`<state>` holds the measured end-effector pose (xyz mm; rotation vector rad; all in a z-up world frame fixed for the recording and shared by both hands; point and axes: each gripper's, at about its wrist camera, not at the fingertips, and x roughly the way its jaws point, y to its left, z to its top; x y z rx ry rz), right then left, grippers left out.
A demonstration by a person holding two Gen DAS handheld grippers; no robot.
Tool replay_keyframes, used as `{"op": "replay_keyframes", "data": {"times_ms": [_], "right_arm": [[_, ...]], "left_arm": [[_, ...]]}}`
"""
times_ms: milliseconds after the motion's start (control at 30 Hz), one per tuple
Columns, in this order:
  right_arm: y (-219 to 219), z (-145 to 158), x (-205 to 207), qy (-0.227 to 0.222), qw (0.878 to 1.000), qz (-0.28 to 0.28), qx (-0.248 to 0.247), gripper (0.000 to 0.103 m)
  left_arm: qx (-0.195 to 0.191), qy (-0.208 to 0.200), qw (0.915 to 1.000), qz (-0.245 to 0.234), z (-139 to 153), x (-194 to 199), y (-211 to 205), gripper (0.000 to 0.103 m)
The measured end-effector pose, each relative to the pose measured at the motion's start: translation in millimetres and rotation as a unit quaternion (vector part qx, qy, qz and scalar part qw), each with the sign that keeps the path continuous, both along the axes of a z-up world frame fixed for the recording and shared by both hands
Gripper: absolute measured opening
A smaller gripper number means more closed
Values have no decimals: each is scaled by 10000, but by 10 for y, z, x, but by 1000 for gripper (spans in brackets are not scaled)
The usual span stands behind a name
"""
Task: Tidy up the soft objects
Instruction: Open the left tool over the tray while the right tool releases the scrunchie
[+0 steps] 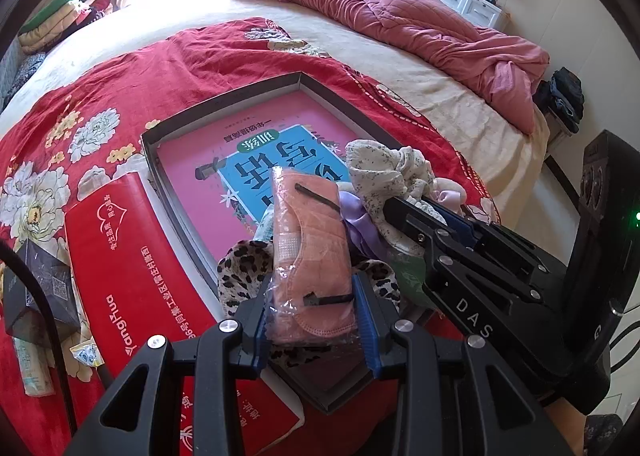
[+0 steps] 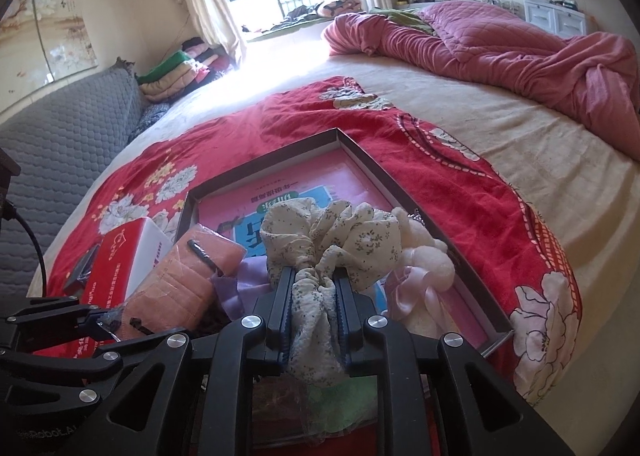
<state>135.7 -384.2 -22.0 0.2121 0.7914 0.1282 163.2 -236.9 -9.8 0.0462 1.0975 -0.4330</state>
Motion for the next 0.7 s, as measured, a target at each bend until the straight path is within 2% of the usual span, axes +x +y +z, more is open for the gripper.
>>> {"op": "replay_keyframes", "data": {"times_ms": [67, 167, 267, 567, 633, 700], "right_arm": [[-7, 6, 1, -7, 10000, 6, 58, 25], [-32, 45, -24, -87, 9997, -22, 228, 35], [-57, 104, -63, -236, 9993, -89, 286, 37], [-163, 409, -273, -1067, 9929, -450, 279, 57], [-175, 434, -288, -1121, 9921, -494, 287, 57], [-176, 442, -286, -1111, 9921, -515, 276, 58]], "left_arm": [[-18, 14, 10000, 11, -5, 4, 10, 37], [-29, 33, 10000, 22, -13, 5, 14, 37], [-43, 51, 10000, 24, -21, 9, 18, 37], [42, 20, 10000, 10, -22, 23, -23, 40], [35, 11, 10000, 21, -16, 22, -28, 49], [14, 0, 10000, 3, -15, 25, -31, 53]]}}
